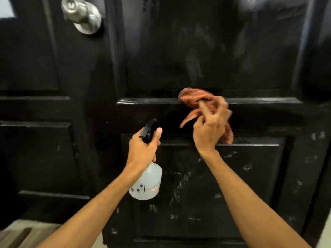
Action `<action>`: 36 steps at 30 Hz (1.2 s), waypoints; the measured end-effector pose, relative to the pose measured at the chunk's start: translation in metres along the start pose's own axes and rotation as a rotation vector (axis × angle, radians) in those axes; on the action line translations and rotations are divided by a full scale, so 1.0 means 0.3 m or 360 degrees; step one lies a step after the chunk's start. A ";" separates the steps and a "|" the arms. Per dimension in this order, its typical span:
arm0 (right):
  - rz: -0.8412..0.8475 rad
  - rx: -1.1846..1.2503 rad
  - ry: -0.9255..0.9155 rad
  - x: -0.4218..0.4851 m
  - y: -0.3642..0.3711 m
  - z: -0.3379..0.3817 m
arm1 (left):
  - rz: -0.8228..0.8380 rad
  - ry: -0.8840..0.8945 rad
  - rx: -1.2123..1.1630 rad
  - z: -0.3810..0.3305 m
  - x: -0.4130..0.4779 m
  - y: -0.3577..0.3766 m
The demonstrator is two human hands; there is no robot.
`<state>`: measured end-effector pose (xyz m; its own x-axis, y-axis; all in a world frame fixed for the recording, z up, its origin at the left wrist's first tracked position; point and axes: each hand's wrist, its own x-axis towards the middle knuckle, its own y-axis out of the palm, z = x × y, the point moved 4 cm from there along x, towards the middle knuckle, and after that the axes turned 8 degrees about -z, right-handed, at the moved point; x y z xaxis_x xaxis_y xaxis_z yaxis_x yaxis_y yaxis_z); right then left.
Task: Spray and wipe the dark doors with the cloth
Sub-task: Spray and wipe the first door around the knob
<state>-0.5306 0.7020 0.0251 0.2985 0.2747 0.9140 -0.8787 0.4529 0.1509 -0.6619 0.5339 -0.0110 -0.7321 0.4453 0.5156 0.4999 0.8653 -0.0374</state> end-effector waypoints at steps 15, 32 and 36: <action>0.0673 0.0217 -0.1472 -0.528 0.354 0.619 | -0.0436 -0.0039 0.0185 0.228 0.052 -0.560; 0.0876 0.0318 -0.1471 -0.857 0.412 0.662 | -0.0687 -0.0237 0.0169 0.526 -0.138 -0.716; 0.1149 0.0386 -0.1877 -1.015 0.364 0.587 | -0.0654 -0.0281 0.0163 0.579 -0.201 -0.708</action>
<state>-0.7831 0.5184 -0.1703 -0.6185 -0.5381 0.5727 -0.7797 0.3300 -0.5321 -0.8043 0.3632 -0.1827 -0.9322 0.0852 0.3519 0.1099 0.9927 0.0506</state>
